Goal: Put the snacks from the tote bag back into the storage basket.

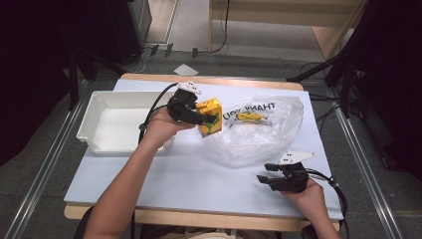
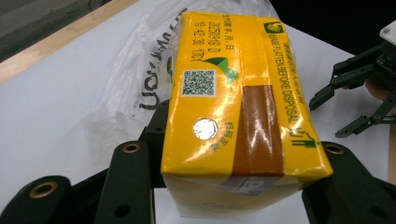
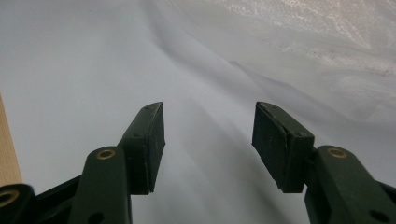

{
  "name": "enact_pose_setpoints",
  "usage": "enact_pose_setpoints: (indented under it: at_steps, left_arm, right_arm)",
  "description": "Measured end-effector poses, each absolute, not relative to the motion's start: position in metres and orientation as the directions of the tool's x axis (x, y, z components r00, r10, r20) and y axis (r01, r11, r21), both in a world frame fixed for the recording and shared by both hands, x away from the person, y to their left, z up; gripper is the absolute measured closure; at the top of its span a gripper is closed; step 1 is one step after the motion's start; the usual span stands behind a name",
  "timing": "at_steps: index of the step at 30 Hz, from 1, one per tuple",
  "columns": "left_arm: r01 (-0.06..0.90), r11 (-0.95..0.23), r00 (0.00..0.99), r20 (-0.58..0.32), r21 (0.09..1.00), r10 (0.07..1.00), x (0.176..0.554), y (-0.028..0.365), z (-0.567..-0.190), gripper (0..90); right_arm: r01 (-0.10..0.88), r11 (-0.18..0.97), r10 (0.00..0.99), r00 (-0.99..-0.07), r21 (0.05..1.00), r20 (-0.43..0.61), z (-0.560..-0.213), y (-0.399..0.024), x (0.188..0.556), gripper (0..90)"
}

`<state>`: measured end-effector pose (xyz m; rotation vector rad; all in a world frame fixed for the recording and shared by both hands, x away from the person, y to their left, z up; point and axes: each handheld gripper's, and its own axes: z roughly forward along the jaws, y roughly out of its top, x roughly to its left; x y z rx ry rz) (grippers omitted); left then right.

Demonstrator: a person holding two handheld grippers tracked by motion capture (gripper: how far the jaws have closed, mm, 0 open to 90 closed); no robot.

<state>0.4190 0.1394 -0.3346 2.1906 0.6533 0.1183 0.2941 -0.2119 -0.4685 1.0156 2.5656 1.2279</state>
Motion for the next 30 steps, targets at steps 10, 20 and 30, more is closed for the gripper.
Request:
enact_pose_setpoints:
  at_steps: [10,20,30]
  left_arm:
    - [0.436,-0.474,0.837,-0.152,0.765,0.526,0.423,0.162,-0.326,52.5]
    - [0.439,-0.475,0.828,-0.139,0.762,0.543,0.423,0.171,-0.323,52.5]
    - [0.451,-0.451,0.808,-0.137,0.770,0.574,0.425,0.185,-0.321,52.5]
  right_arm:
    - [0.529,0.446,0.620,-0.764,0.722,0.178,-0.469,-0.212,0.294,44.7]
    - [0.523,0.430,0.618,-0.765,0.736,0.182,-0.467,-0.212,0.293,44.8]
    - [0.530,0.431,0.616,-0.764,0.730,0.191,-0.468,-0.211,0.294,44.8]
